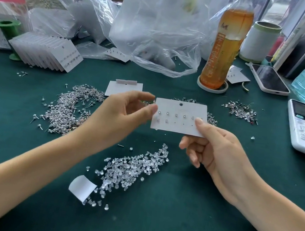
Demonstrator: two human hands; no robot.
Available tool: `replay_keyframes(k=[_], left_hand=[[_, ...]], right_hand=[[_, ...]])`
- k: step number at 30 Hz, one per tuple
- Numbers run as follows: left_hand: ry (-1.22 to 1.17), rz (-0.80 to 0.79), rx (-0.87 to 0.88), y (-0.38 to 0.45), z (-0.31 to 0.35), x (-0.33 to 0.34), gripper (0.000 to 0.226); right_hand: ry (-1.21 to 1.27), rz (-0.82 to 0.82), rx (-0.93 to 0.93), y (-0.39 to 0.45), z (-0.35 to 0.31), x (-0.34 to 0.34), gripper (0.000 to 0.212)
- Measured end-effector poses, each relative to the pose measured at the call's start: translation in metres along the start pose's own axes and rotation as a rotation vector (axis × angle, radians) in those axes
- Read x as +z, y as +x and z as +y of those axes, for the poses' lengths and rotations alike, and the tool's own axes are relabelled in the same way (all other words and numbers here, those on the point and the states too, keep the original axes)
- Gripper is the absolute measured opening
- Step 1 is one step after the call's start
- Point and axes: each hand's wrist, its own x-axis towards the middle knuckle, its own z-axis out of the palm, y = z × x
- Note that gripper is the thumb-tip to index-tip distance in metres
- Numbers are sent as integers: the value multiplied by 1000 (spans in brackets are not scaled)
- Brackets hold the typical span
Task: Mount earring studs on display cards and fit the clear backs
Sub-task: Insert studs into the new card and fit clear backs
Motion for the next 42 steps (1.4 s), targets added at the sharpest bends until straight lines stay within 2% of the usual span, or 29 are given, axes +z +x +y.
replay_keyframes(k=[2, 4, 8, 12, 14, 15, 18, 19, 21, 24, 29, 34, 39, 42], left_hand=[[265, 7, 207, -3, 0, 0, 63], [380, -58, 338, -6, 1, 1, 78], [458, -84, 403, -7, 0, 6, 76], [371, -81, 371, -6, 0, 5, 67], [355, -67, 333, -4, -2, 3, 64], [354, -60, 320, -3, -4, 3, 63], [376, -33, 284, -1, -10, 1, 66], [385, -30, 273, 0, -11, 2, 67], [393, -39, 252, 0, -13, 3, 71], [406, -77, 232, 0, -14, 4, 72], [408, -94, 223, -1, -13, 6, 69], [416, -96, 221, -2, -13, 5, 70], [424, -83, 222, -1, -15, 4, 70], [425, -71, 227, 0, -16, 4, 69]], right_hand=[[0, 18, 29, 1, -1, -1, 33], [-11, 8, 50, 1, -2, -1, 33], [-54, -30, 64, 1, -1, -1, 26], [-22, -39, 111, 5, -2, -3, 34], [-16, 40, 77, 10, -7, -10, 38], [-111, 103, -9, 13, -10, -16, 37], [-688, 258, -358, 22, -18, -40, 12], [-850, 277, -399, 25, -20, -48, 8], [-1052, 267, -378, 27, -19, -59, 7], [-1190, 221, -335, 27, -16, -61, 8], [-1313, 180, -384, 25, -12, -56, 6], [-1272, 63, -439, 23, -9, -46, 12], [-1281, 87, -501, 22, -5, -36, 26], [-1316, 94, -502, 21, -2, -30, 19]])
